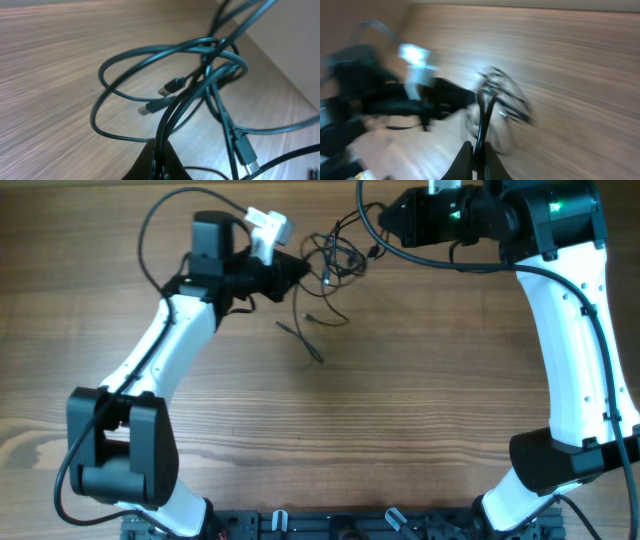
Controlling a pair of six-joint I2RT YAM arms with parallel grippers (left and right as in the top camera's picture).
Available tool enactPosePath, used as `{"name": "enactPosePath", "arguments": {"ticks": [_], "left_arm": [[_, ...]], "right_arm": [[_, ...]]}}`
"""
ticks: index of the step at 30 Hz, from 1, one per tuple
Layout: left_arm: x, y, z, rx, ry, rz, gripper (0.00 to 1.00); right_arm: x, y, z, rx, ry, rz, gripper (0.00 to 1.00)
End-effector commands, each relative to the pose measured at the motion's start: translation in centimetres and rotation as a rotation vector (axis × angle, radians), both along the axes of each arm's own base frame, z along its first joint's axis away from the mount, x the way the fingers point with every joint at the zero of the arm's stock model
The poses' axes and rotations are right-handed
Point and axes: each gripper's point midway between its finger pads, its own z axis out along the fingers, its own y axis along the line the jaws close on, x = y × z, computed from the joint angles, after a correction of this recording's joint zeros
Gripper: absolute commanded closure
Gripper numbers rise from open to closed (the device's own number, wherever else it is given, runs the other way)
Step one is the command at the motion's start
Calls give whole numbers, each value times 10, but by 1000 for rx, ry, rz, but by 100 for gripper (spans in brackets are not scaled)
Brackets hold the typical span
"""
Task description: Untangle cables
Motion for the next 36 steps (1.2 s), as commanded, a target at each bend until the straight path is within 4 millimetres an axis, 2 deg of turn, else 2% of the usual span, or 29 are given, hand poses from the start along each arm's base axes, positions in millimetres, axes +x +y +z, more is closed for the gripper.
{"name": "enactPosePath", "arguments": {"ticks": [1, 6, 12, 23, 31, 36], "left_arm": [[18, 49, -1, 16, 34, 154, 96], [17, 91, 3, 28, 56, 235, 96], [11, 123, 1, 55, 77, 280, 96], [9, 175, 21, 50, 44, 397, 96], [5, 182, 30, 50, 32, 417, 96], [2, 177, 33, 30, 36, 395, 96]], "right_arm": [[17, -44, -5, -155, -18, -259, 95], [23, -63, -7, -216, -27, -361, 95], [28, -82, -8, -253, -32, -441, 96], [36, -154, -10, -278, 2, -628, 95], [35, -180, -11, -341, -2, -704, 95], [31, -174, -15, -321, 22, -671, 95]]}}
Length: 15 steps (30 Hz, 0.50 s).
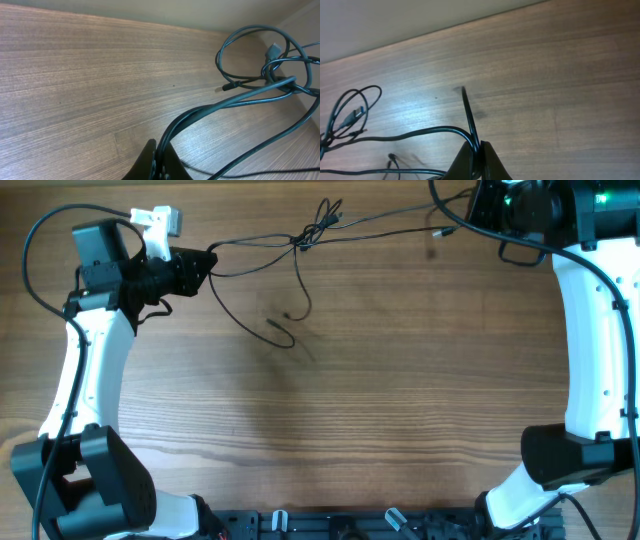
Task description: Untangle cables
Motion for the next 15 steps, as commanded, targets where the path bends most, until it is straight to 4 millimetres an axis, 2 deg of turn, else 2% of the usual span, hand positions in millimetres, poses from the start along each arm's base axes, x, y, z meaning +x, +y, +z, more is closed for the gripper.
{"name": "enactPosePath", "arguments": {"ticks": [1, 3, 5, 6, 8, 11, 15], "left_arm": [[0, 20, 7, 25, -21, 48, 96], [-1, 15, 10, 8, -26, 27, 96], [-2, 10, 10, 2, -26, 13, 96], [-3, 5, 11, -1, -25, -1, 96], [-4, -3, 11, 0, -25, -19, 96], [-6, -19, 13, 0, -30, -56, 96], [-8, -43, 15, 1, -42, -109, 96]], "right_arm": [[-2, -31, 8, -55, -18, -82, 95], [-2, -22, 7, -30, -17, -27, 93], [-4, -12, 7, 1, -12, 24, 76], [-5, -10, 6, 13, -6, 33, 73], [-7, -8, 5, 16, 0, 45, 52], [-9, 3, 6, 15, -5, 153, 36], [-14, 22, 7, 38, -19, 310, 33]]}}
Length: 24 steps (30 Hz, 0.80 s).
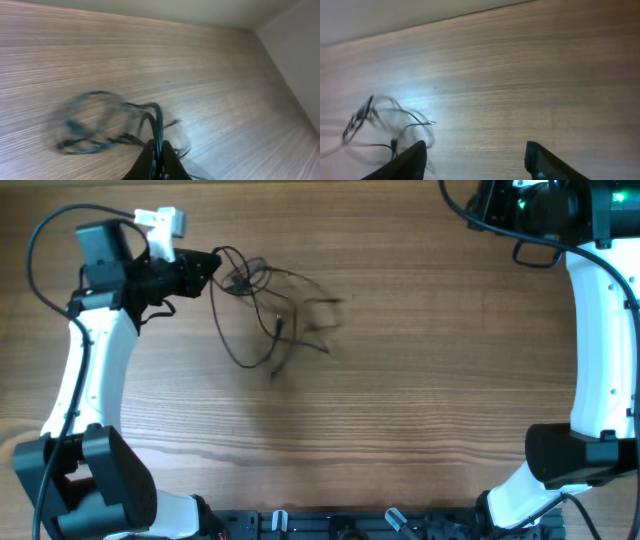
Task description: Untangle cables
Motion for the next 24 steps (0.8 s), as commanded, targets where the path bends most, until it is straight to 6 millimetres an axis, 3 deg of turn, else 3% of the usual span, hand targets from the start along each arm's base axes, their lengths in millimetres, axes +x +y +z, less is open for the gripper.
{"name": "enactPosePath", "arguments": {"ticks": [1, 5, 9, 13, 20, 24], "left_arm": [[-5, -28, 17, 10, -57, -72, 96], [-11, -55, 22, 9, -74, -134, 96], [-19, -83, 36, 8, -122, -198, 96], [-28, -102, 59, 7, -201, -245, 96], [-54, -124, 104, -88, -329, -387, 96], [-58, -128, 110, -124, -338, -416, 96]], "right_arm": [[-9, 28, 10, 42, -37, 212, 32], [-14, 45, -1, 97, -16, 321, 27], [-13, 54, -33, 158, 67, 349, 27], [-15, 78, -62, 243, 96, 464, 30], [-29, 122, -77, 394, 67, 667, 32], [-38, 140, -82, 421, 79, 717, 46]]}}
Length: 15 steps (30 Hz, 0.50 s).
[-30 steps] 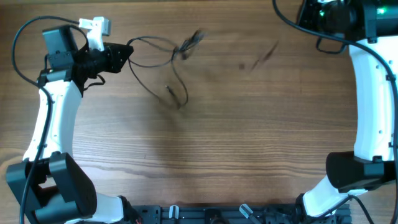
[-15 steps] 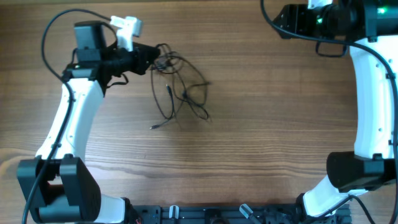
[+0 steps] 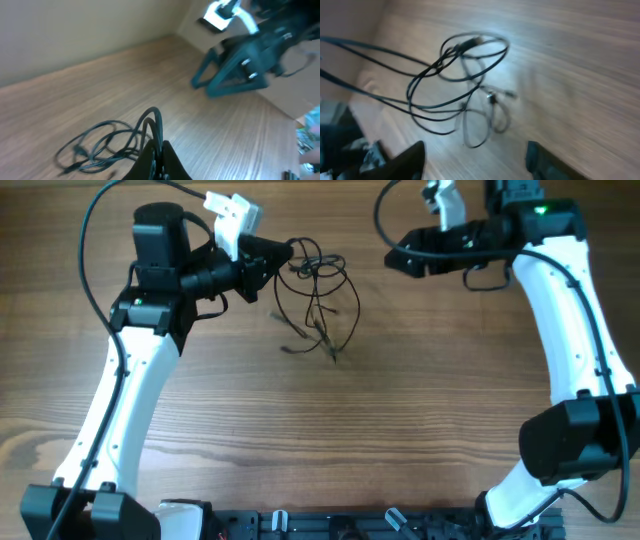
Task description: Untangle cables
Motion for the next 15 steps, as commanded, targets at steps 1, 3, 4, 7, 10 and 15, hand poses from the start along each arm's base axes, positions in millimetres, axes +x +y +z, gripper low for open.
{"name": "enactPosePath", "arguments": {"ticks": [1, 3, 4, 7, 10, 15], "left_arm": [[-16, -9, 17, -57, -20, -89, 96], [-17, -11, 18, -58, -21, -95, 96], [-16, -11, 18, -58, -24, -94, 96], [-15, -11, 21, -59, -40, -95, 96], [-15, -11, 24, -63, -56, -99, 96], [-13, -11, 27, -65, -73, -98, 96]], "right_arm": [[-13, 31, 2, 93, -3, 120, 49], [-20, 46, 4, 113, -6, 160, 52], [-22, 53, 5, 118, -9, 176, 57], [-28, 72, 5, 117, 11, 183, 57], [-26, 86, 2, 81, 10, 158, 53], [-23, 103, -4, 16, -12, 115, 59]]}}
